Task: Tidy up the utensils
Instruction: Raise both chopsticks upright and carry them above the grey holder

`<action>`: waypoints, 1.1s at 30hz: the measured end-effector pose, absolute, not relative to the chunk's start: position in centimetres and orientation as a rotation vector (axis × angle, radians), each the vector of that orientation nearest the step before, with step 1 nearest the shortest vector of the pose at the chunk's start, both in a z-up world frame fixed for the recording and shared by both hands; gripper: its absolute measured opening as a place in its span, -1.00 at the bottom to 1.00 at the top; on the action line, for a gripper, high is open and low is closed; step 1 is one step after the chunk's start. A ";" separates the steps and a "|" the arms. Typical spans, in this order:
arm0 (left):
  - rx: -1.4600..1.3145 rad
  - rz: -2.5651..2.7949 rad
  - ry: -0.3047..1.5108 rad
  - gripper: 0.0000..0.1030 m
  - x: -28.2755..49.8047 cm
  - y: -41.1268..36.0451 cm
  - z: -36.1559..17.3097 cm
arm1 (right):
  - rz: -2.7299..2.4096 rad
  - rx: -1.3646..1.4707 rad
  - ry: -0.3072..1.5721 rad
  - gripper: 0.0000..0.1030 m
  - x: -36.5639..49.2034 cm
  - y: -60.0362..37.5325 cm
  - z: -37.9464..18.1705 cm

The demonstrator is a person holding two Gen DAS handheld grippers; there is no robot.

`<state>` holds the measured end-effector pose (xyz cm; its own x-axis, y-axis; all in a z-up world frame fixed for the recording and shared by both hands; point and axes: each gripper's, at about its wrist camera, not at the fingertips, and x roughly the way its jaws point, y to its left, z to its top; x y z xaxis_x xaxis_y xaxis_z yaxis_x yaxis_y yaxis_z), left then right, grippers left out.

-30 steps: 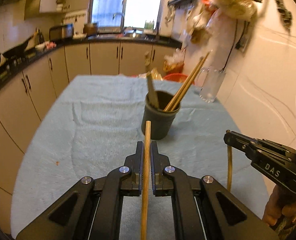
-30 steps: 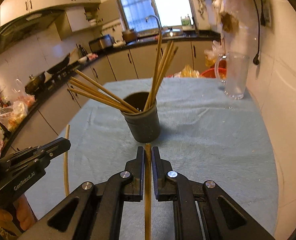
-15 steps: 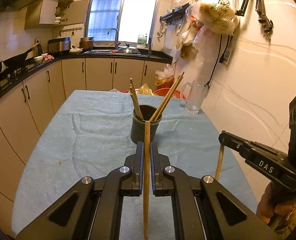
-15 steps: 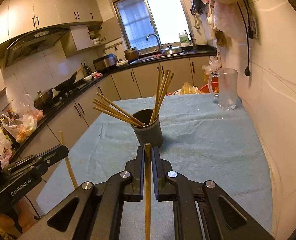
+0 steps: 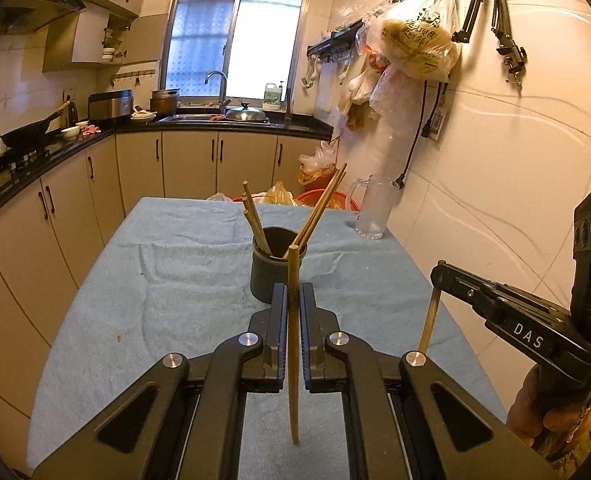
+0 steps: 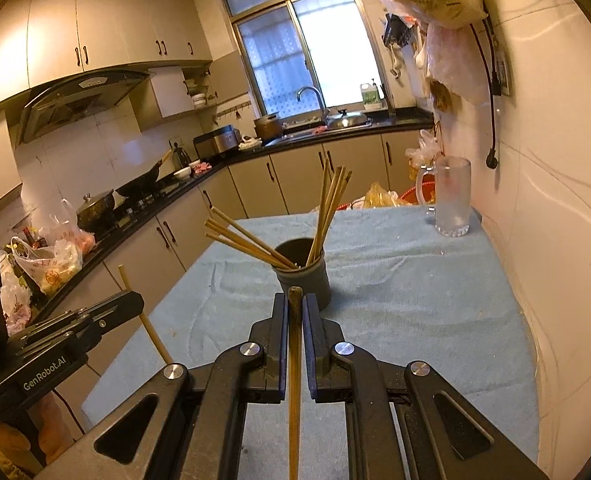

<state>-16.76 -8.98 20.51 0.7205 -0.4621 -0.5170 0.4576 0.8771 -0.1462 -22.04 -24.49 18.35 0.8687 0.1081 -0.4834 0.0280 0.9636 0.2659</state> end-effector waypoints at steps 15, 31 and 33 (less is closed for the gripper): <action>0.008 -0.511 0.573 -0.90 -14.9 -9.6 21.6 | 0.018 0.233 0.457 -0.85 -20.8 -24.4 20.0; 0.021 -0.567 0.569 -0.90 -11.0 -11.0 25.6 | -0.010 0.231 0.354 -0.85 -16.9 -25.6 24.3; 0.015 -0.580 0.557 -0.90 -10.5 -11.2 26.6 | -0.015 0.225 0.343 -0.85 -16.2 -25.7 25.0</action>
<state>-10.53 -11.22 26.61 0.6934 -0.5157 -0.5032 0.5235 0.8405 -0.1398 -16.18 -25.72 24.98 0.9420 0.0234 -0.3348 0.0526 0.9749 0.2162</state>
